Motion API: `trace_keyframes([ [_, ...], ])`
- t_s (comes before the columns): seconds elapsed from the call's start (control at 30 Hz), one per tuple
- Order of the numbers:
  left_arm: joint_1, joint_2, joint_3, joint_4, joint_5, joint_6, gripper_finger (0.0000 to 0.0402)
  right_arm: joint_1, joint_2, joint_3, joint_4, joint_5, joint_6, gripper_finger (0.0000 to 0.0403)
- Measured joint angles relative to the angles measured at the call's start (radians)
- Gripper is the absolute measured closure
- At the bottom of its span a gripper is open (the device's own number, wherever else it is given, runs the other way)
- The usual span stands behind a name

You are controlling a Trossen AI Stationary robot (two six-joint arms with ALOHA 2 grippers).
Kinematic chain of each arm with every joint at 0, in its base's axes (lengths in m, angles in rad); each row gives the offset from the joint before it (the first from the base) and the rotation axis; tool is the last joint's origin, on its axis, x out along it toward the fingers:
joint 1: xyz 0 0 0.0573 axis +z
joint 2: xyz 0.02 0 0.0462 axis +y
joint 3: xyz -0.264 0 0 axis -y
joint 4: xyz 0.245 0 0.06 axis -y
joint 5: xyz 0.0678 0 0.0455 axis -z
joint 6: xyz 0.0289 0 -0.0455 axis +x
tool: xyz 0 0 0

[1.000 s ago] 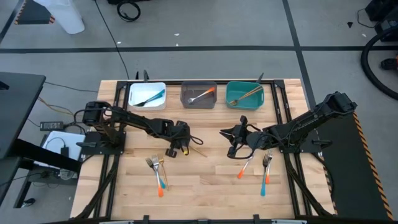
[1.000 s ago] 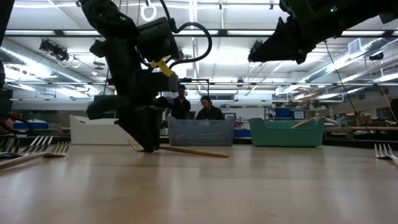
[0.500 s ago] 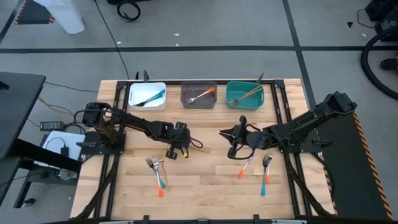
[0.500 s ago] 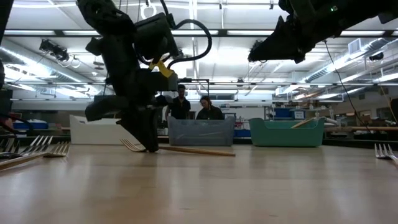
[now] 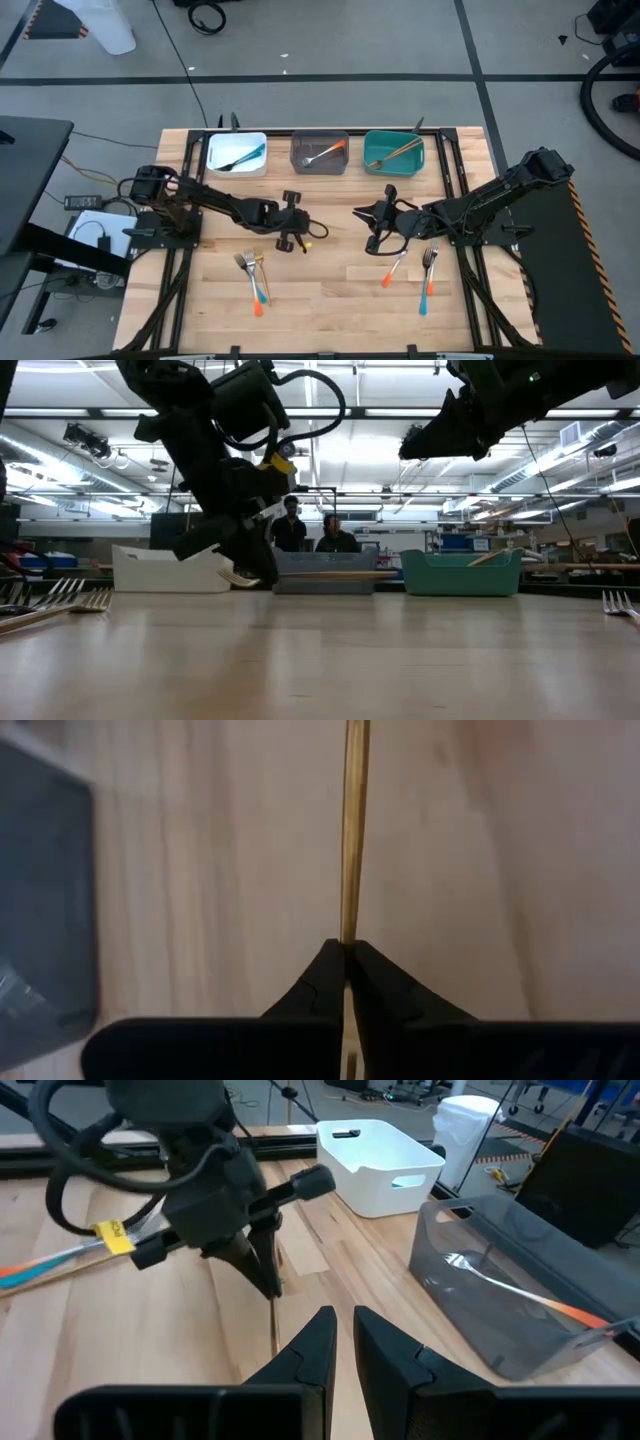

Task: Sort silverware by color (type)
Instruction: Put the gold fork into the green bin

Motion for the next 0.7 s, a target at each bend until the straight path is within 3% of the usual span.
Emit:
trace_keyframes([
  [0.43,0.029,-0.001,0.101,-0.070,0.027,-0.150,0.0387,0.000,0.000,0.000,-0.012,0.004,-0.067,0.0355],
  [0.7,0.061,-0.001,0.162,-0.098,0.070,-0.166,0.0386,0.001,0.000,0.060,-0.144,0.047,-0.132,0.0356],
])
